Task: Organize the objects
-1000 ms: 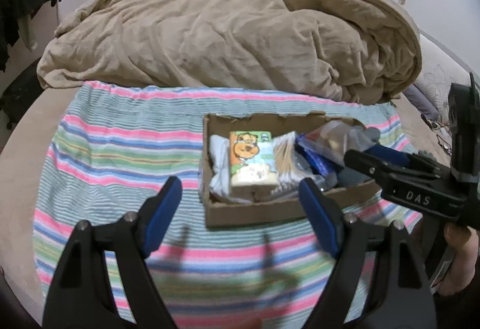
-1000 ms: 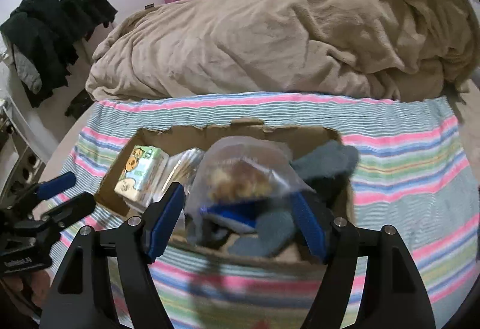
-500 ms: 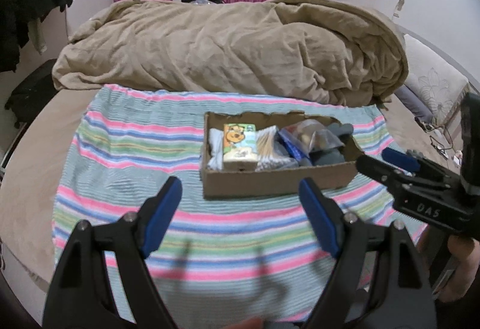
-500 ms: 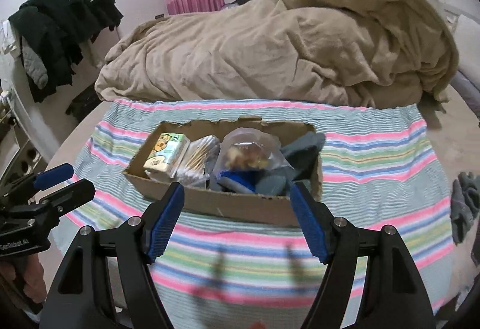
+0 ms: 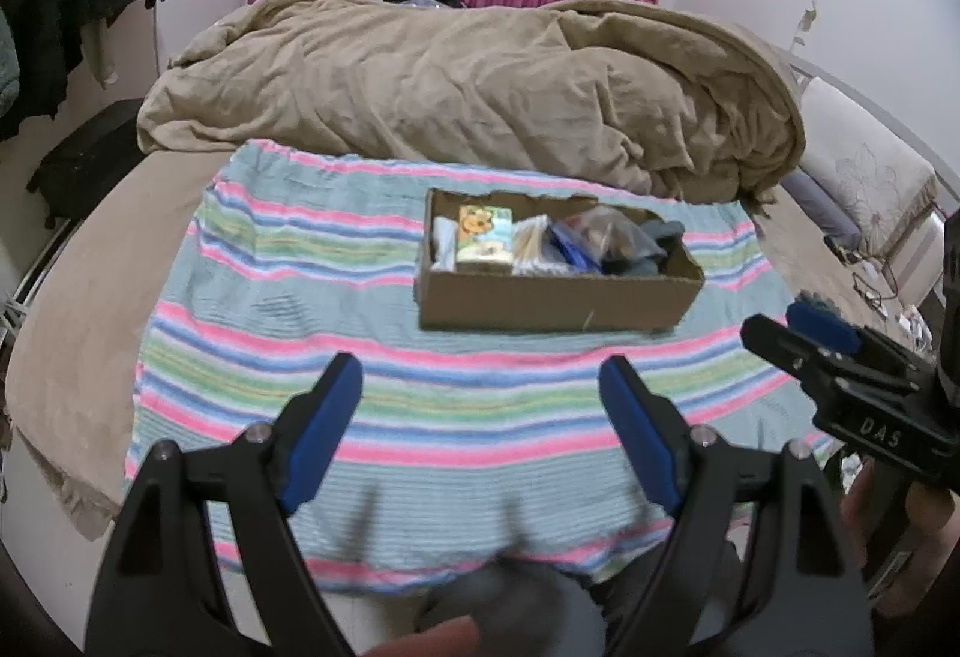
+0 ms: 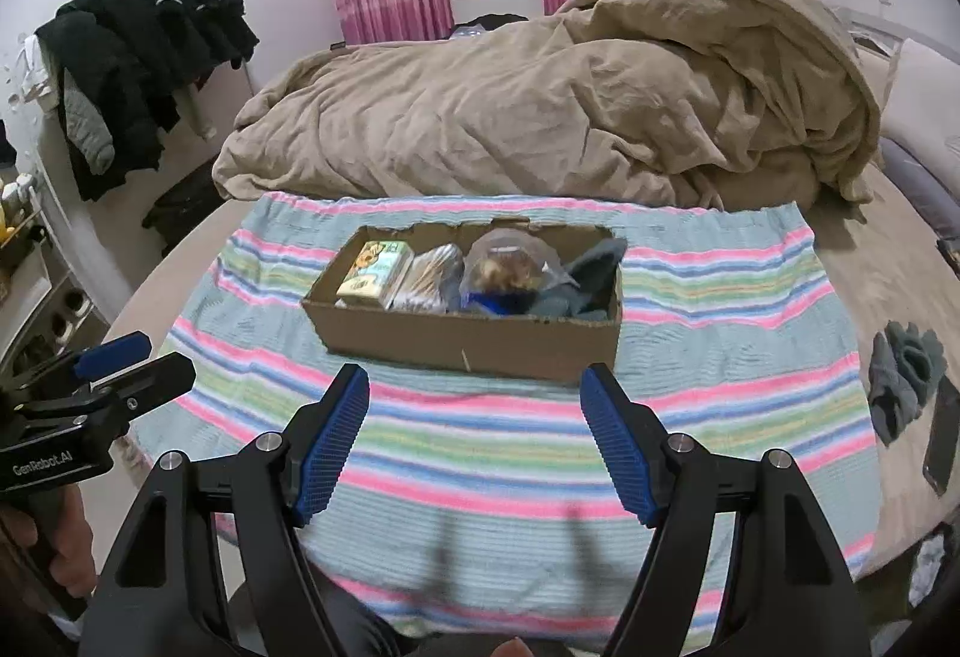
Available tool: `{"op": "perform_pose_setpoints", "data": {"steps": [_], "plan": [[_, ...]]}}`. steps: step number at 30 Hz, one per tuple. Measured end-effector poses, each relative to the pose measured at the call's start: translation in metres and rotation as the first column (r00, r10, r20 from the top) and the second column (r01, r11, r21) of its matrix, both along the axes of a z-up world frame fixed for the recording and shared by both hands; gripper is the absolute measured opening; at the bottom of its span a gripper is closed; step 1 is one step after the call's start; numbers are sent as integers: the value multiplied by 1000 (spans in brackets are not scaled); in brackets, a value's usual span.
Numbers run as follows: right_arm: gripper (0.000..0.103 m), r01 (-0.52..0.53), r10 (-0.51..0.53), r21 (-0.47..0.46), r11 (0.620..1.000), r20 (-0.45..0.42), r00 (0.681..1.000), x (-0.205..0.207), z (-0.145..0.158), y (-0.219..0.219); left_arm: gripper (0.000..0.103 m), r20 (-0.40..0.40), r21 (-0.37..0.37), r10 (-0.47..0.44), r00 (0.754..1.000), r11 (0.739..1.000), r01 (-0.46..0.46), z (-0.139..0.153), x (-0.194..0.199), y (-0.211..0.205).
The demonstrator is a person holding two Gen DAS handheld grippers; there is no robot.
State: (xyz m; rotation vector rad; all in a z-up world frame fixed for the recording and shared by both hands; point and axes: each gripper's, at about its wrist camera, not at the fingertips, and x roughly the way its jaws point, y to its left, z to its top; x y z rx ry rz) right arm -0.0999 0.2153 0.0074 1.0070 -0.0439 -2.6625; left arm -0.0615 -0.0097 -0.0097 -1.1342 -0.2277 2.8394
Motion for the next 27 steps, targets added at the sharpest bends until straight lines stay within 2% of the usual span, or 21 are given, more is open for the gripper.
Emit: {"op": "perform_pose_setpoints", "data": {"steps": [3, 6, 13, 27], "plan": [[76, -1, 1, -6, 1000, 3, 1000, 12, -4, 1, 84, -9, -13, -3, 1000, 1000, 3, -1, 11, 4], [76, 0, 0, -12, 1000, 12, 1000, 21, -8, 3, 91, -9, -24, -12, 1000, 1000, 12, -6, 20, 10], [76, 16, -16, -4, 1000, 25, 1000, 34, -19, 6, 92, 4, -37, -17, 1000, 999, 17, -15, 27, 14], [76, 37, -37, -5, 999, 33, 999, 31, -24, 14, 93, 1, -40, -5, 1000, 999, 5, -17, 24, 14]]}}
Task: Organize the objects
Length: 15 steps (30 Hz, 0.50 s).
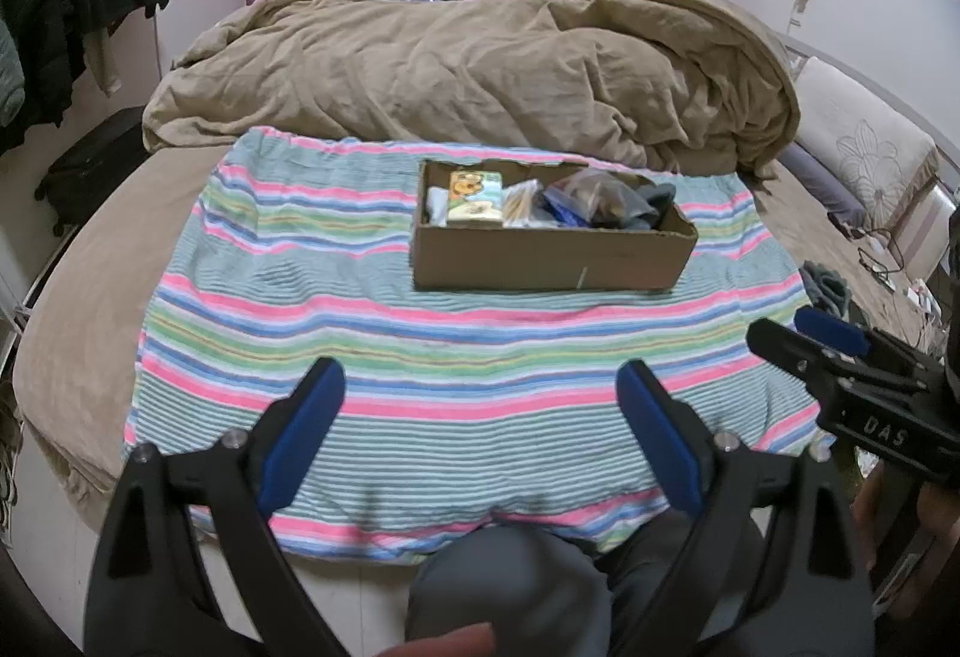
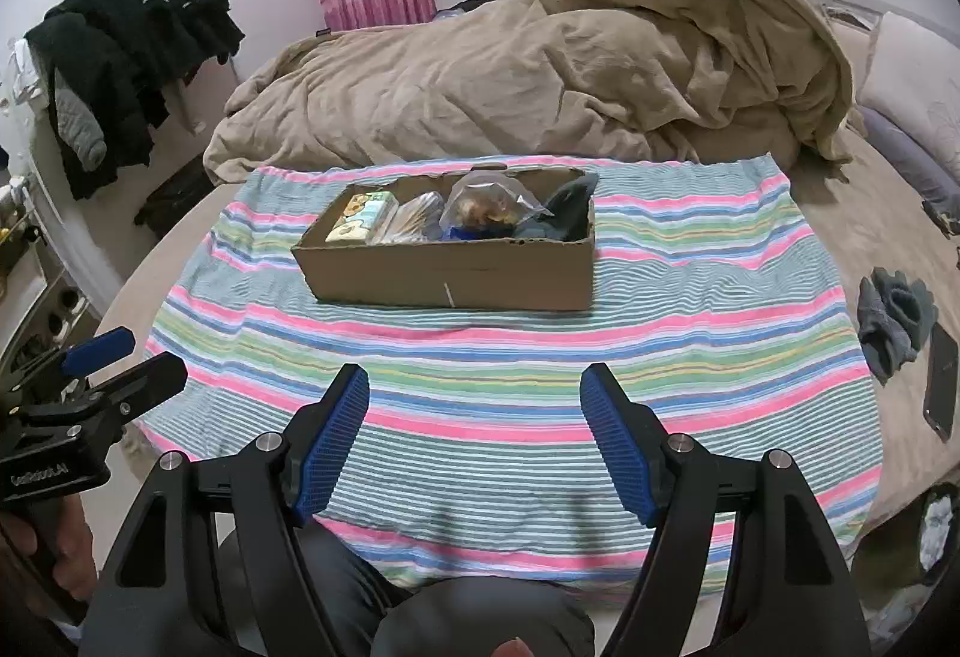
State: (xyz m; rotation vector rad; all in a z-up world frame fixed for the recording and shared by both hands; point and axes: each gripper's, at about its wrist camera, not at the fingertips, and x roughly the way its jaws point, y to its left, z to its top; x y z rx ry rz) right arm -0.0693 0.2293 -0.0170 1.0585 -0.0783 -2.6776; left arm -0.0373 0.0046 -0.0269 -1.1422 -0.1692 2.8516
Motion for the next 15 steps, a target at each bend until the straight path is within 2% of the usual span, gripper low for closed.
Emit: {"op": "perform_pose_setpoints", "data": {"steps": [15], "plan": [[76, -14, 14, 10, 1000, 12, 1000, 0, -5, -2, 93, 10, -6, 1, 1000, 1000, -1, -7, -2, 2]]}}
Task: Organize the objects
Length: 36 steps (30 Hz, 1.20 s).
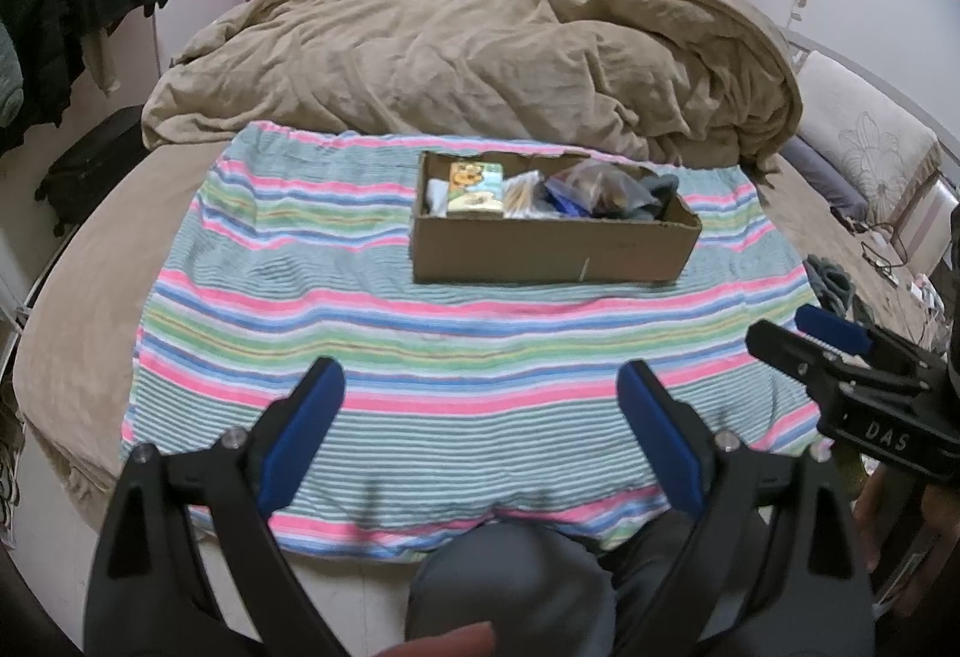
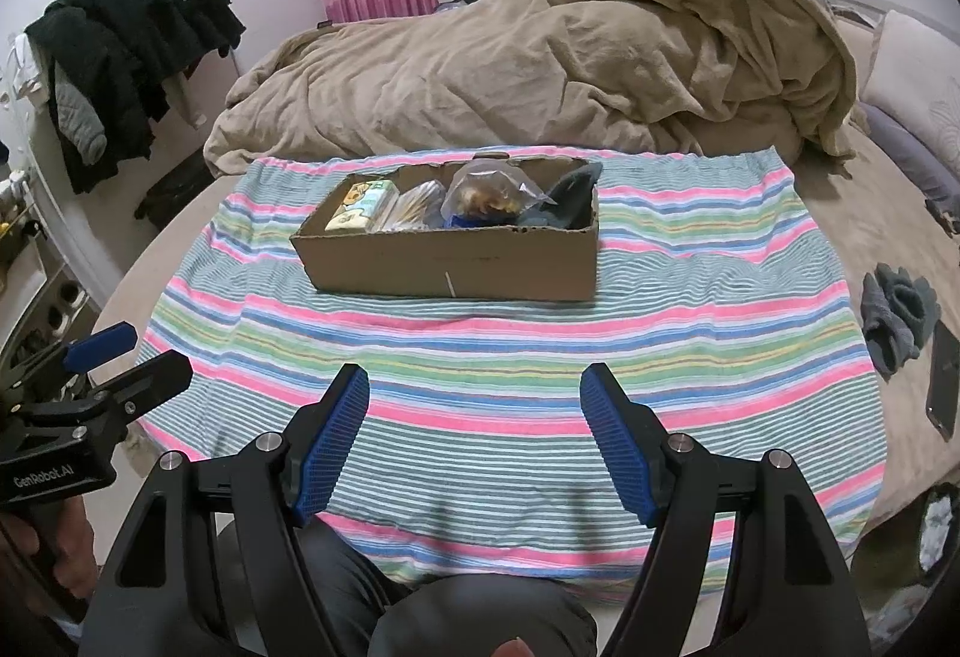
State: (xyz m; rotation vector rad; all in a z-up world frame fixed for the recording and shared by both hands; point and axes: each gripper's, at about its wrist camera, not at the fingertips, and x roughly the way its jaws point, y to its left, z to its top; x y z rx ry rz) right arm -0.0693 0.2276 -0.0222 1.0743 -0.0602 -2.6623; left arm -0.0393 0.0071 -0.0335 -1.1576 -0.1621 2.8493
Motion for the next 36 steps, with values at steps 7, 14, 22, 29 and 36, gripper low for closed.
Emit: {"op": "perform_pose_setpoints", "data": {"steps": [7, 14, 22, 29, 36], "plan": [[76, 5, -5, -1, 1000, 2, 1000, 0, -3, 0, 93, 0, 0, 0, 1000, 1000, 0, -2, -1, 0], [76, 7, -7, 1, 1000, 4, 1000, -2, -3, 2, 93, 1, -4, 4, 1000, 1000, -4, -3, -3, -1], [76, 9, -9, 2, 1000, 8, 1000, -6, -4, 7, 93, 3, -9, 7, 1000, 1000, -7, -3, -5, -3], [76, 13, -13, 3, 1000, 9, 1000, -7, -5, 8, 93, 2, -5, -3, 1000, 1000, 3, -2, -6, -2], [76, 14, -14, 7, 1000, 10, 1000, -8, -5, 7, 93, -3, 0, -10, 1000, 1000, 10, 0, -7, -1]]}}
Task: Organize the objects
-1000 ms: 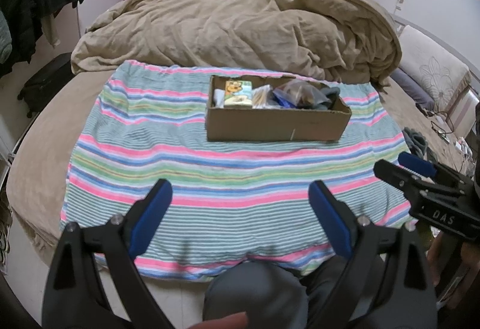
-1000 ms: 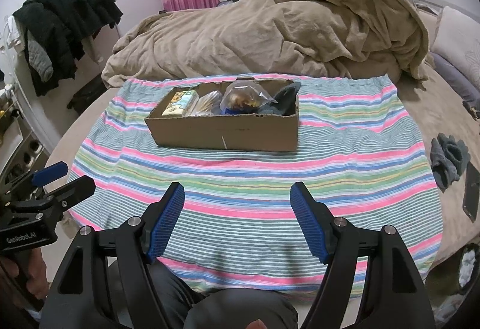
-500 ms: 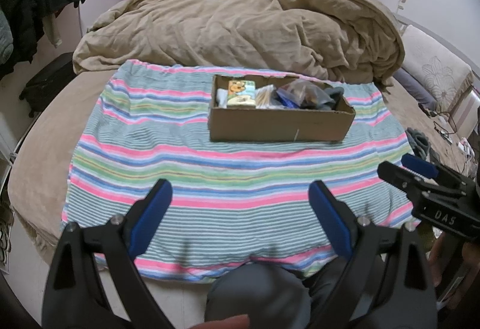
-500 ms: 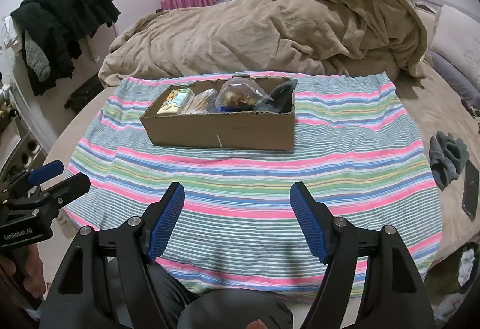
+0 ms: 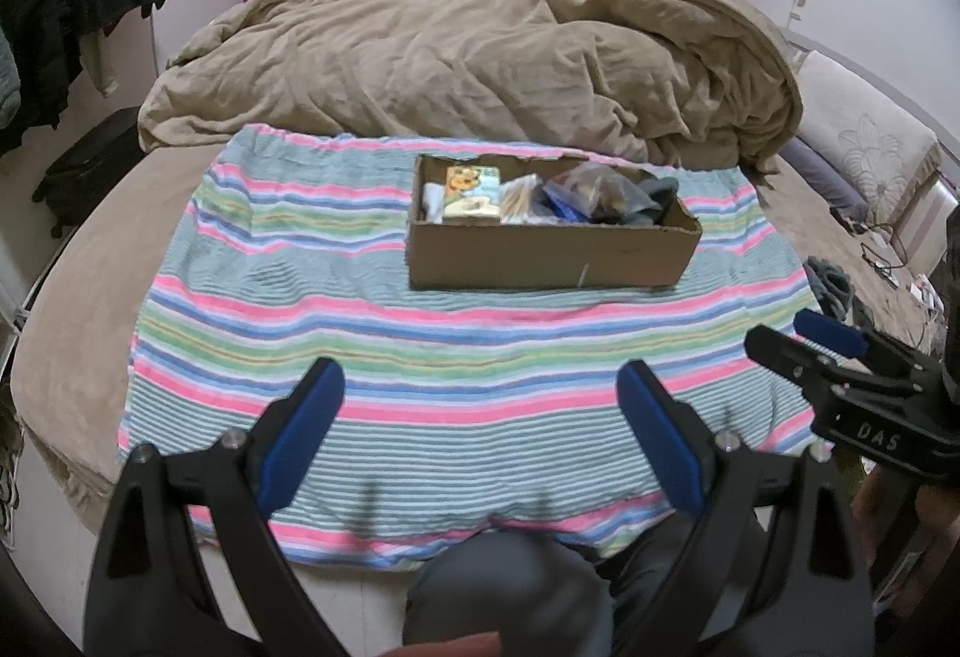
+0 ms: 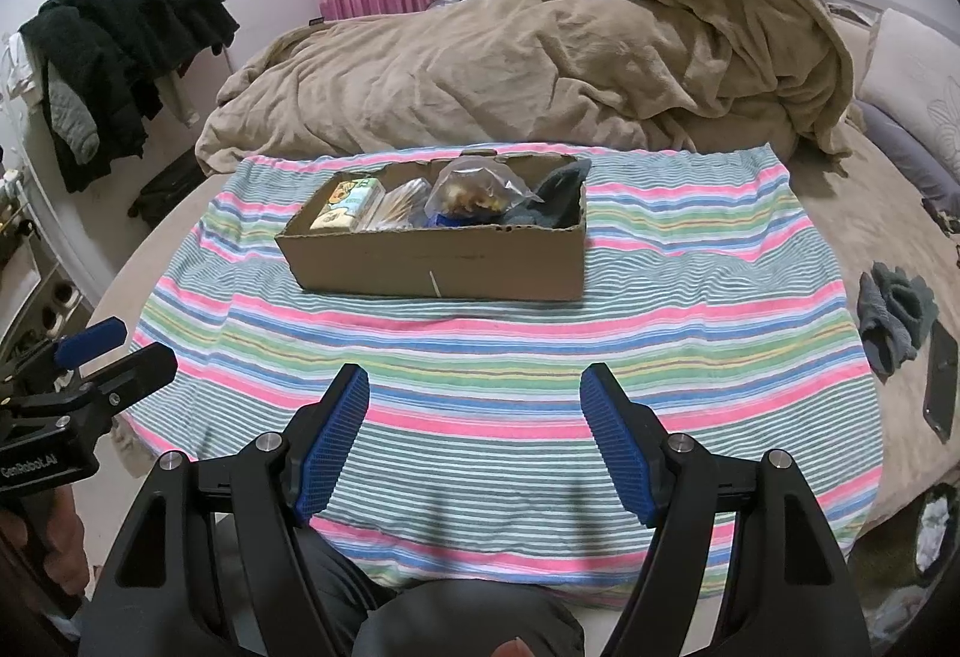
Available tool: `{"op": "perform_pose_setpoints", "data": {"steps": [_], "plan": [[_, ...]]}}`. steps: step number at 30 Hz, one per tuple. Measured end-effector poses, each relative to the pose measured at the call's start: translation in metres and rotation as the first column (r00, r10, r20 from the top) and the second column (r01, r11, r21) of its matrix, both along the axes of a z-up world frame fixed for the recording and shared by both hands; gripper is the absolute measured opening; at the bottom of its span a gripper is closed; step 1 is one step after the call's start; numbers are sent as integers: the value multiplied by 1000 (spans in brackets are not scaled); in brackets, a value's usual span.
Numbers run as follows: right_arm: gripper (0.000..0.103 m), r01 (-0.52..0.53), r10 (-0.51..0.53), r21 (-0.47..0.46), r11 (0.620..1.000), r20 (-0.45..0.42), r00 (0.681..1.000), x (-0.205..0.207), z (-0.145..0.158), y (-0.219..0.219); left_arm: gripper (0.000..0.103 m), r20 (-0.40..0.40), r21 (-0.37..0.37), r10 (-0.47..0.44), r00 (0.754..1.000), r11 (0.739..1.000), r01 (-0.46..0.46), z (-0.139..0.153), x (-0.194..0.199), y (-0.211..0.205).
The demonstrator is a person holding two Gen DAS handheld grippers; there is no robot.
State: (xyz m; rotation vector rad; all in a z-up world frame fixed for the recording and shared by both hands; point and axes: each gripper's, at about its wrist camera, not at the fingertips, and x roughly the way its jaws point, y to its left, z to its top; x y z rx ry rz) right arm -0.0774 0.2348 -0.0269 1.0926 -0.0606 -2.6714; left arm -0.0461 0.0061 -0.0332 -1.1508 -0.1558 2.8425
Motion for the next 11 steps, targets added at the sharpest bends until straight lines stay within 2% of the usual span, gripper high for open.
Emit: {"op": "perform_pose_setpoints", "data": {"steps": [11], "plan": [[76, 1, -1, -1, 1000, 7, 1000, -5, -2, 2, 94, -20, -14, -28, 999, 1000, 28, -2, -3, 5]]}}
